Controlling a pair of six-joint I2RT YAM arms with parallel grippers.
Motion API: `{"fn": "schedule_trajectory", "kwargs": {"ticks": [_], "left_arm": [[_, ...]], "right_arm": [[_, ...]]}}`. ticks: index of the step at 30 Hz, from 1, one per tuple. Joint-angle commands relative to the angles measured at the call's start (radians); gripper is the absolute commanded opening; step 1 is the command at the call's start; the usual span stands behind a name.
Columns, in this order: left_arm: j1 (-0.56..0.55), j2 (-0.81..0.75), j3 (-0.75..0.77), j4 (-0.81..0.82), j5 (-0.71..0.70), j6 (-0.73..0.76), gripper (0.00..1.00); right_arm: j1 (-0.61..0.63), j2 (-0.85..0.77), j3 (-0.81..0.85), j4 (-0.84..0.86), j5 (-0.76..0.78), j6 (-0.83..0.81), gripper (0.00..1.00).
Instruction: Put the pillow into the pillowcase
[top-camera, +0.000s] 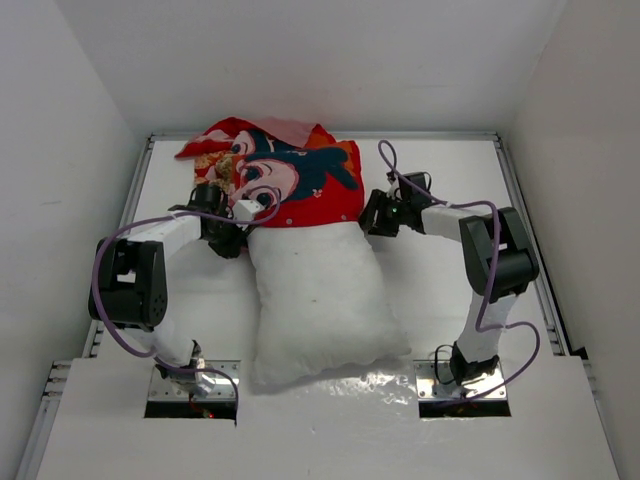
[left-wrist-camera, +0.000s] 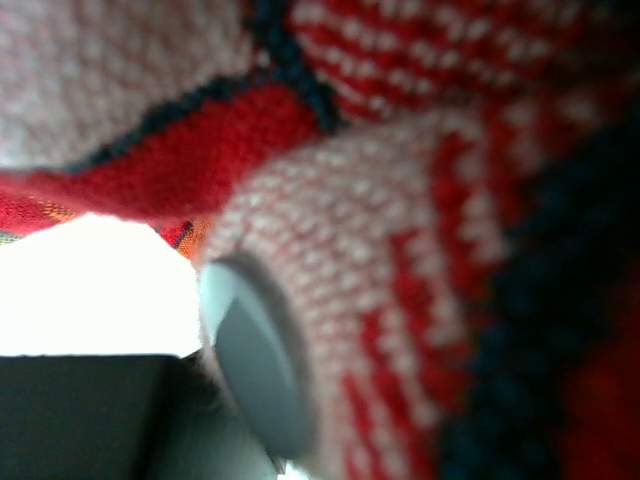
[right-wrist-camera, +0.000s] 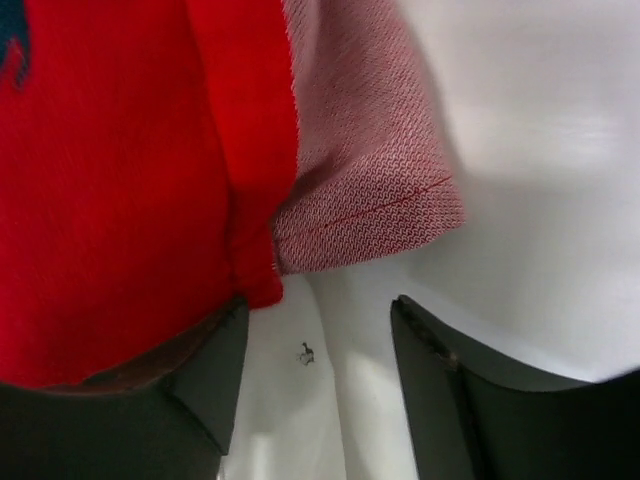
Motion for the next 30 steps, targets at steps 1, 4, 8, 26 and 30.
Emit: {"fn": "schedule_trajectory", "kwargs": {"ticks": [1, 4, 8, 26, 30], "left_arm": [[0.016, -0.036, 0.037, -0.017, -0.017, -0.005, 0.00], [0.016, -0.032, 0.052, -0.023, -0.016, -0.009, 0.00], [0.017, -0.035, 0.144, -0.147, 0.044, 0.027, 0.00], [-0.027, -0.162, 0.342, -0.710, 0.230, 0.438, 0.56], [-0.029, -0.138, 0.506, -0.760, 0.233, 0.420, 0.65]], "right_arm": [[0.029, -0.026, -0.027, 0.168, -0.120, -0.012, 0.51], [0.048, -0.043, -0.027, 0.213, -0.126, -0.034, 0.00], [0.048, -0.141, -0.085, 0.210, -0.005, -0.032, 0.00], [0.263, -0.590, -0.035, -0.426, 0.457, -0.331, 0.80], [0.390, -0.647, -0.087, -0.367, 0.483, -0.243, 0.99]]}}
